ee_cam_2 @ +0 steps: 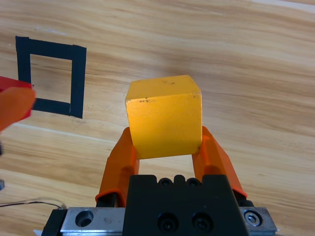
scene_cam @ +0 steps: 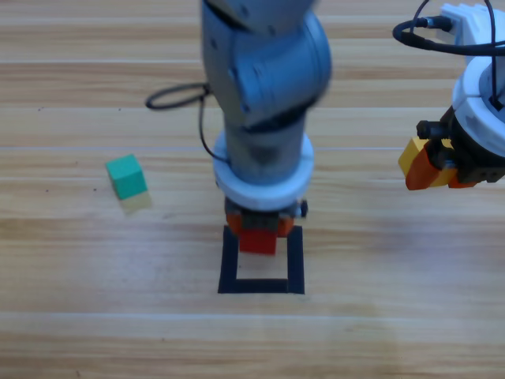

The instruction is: Stack the blocks in the rectangular block: red at the bottom, yellow in the middle, green on top

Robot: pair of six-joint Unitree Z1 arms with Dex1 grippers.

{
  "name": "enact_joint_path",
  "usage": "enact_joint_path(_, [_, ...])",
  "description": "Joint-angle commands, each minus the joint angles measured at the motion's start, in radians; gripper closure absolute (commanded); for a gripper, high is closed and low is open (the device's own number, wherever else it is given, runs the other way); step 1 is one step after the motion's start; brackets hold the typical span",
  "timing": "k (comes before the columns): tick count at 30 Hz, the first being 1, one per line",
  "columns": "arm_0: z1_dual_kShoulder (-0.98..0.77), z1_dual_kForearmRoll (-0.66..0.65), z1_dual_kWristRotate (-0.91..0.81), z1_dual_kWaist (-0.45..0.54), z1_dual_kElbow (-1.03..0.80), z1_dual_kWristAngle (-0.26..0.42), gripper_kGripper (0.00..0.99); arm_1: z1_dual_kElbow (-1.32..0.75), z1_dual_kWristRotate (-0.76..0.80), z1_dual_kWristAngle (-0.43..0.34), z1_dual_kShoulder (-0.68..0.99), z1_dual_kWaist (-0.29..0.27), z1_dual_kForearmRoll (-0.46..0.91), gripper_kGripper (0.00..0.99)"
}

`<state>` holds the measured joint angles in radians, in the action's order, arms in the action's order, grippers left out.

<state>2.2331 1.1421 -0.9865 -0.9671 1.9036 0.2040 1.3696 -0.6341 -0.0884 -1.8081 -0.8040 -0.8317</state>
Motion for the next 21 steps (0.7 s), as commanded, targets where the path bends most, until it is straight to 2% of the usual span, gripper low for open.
enact_joint_path(1, [0.059, 0.007, -0.037, -0.025, 0.0, -0.038, 0.981, 0.005, 0.002, 0.021, -0.06, -0.017, -0.017, 0.757])
enact_joint_path(11, [0.083, -0.035, -0.063, -0.007, -0.009, -0.078, 0.981, 0.006, 0.004, 0.021, -0.077, -0.017, -0.017, 0.757])
enact_joint_path(21, [0.045, -0.193, -0.043, 0.028, -0.156, -0.092, 0.978, 0.014, 0.001, 0.021, -0.114, -0.018, -0.015, 0.757])
